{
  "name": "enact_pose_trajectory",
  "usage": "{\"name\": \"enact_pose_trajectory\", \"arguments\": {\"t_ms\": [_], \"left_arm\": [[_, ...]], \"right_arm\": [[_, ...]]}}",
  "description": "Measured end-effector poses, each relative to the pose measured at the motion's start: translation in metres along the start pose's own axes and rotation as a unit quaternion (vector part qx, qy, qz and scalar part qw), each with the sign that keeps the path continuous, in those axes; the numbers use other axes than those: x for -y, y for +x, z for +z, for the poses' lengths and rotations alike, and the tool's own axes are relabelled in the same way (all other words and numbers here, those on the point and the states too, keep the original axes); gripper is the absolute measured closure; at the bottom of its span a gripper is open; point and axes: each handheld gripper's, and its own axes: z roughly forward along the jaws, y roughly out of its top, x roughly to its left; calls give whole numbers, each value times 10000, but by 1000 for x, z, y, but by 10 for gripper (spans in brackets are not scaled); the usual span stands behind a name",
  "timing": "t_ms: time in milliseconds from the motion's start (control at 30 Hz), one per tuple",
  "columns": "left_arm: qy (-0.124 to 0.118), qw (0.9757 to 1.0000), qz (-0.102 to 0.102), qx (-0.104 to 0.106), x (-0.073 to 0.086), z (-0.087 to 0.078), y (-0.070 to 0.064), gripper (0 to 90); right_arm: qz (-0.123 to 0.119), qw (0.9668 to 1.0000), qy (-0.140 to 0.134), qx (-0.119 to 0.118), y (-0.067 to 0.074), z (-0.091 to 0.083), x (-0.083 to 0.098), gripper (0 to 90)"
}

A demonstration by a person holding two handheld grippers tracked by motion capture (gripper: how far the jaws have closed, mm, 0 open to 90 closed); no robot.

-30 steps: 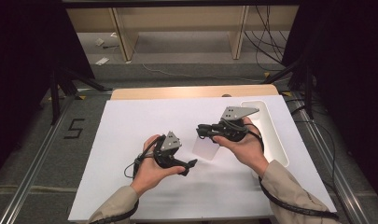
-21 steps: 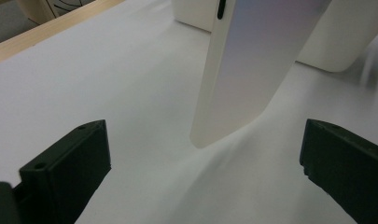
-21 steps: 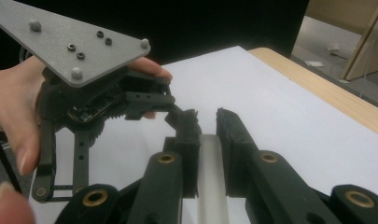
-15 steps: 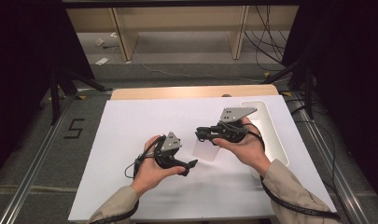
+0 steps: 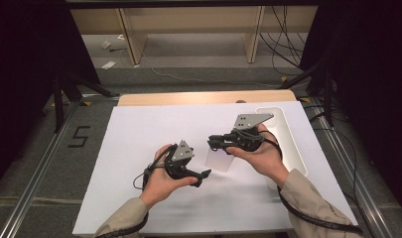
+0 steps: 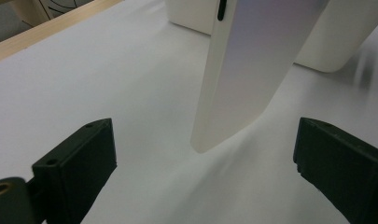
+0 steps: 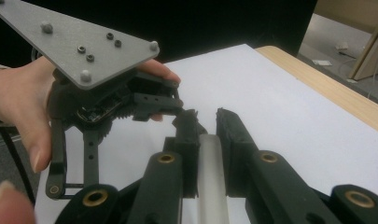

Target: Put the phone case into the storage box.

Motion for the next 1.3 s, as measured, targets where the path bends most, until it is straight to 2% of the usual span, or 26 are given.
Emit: {"name": "enact_pose_trajectory", "arguments": {"t_ms": [367,1300], "left_arm": [[13,10000,-18,95,1,2,0,77],[29,9998,-13,186,4,6,1,126]], "right_arm": [[-32,9999,57,-158,2,-3,-3,801],[-97,9988,196,-449,4,-4,-5,801]]}}
